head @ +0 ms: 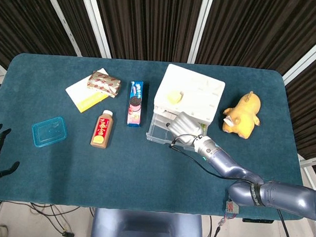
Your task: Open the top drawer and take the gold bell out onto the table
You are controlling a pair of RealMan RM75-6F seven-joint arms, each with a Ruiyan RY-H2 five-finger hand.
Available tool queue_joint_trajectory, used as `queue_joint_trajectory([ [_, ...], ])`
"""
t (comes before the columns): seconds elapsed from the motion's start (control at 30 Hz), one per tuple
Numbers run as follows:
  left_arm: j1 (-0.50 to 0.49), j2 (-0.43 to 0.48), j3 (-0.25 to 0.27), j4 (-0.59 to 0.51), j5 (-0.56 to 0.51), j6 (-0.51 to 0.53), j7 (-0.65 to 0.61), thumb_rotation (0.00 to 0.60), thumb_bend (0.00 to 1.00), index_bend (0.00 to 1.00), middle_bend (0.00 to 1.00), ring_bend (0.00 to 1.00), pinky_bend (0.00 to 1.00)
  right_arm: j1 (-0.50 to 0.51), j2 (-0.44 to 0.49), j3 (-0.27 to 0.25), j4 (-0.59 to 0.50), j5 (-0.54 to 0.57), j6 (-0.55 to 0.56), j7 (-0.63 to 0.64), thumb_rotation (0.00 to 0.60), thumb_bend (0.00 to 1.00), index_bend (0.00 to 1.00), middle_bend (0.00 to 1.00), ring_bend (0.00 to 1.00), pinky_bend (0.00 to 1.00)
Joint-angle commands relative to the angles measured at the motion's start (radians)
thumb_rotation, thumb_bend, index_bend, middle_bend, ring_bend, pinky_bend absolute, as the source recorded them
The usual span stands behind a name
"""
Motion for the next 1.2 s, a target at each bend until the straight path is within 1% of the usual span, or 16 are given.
queue_joint_trajectory([
  [0.03,0.000,0.000,0.000,-0.001,-0.001,0.000,0.000,0.600,0.19,0.10,0.00,0.00,0.00,0.000,0.000,-0.001,0.000,0.000,-0.001,-0.001,0.600,0.29,0.44,1.00,1.00,1.00],
  [0.3,0.000,0.000,0.000,-0.001,-0.002,-0.001,0.000,0.600,0.19,0.10,0.00,0.00,0.00,0.000,-0.002,0.000,0.001,0.002,-0.005,0.010,0.600,0.29,0.48,1.00,1.00,1.00],
  [0.67,0.000,0.001,0.000,-0.004,-0.006,-0.004,0.001,0.600,0.19,0.10,0.00,0.00,0.00,-0.001,0.000,-0.002,-0.003,0.001,-0.005,0.011,0.600,0.29,0.49,1.00,1.00,1.00],
  [1.03,0.000,0.002,0.000,-0.005,-0.008,-0.004,0.002,0.600,0.19,0.10,0.00,0.00,0.00,0.000,0.002,0.000,-0.011,0.001,-0.002,0.014,0.600,0.29,0.54,1.00,1.00,1.00],
  [1.2,0.000,0.003,-0.001,-0.006,-0.009,-0.005,0.002,0.600,0.19,0.10,0.00,0.00,0.00,0.000,0.005,0.000,-0.017,0.000,-0.001,0.014,0.600,0.29,0.55,1.00,1.00,1.00],
])
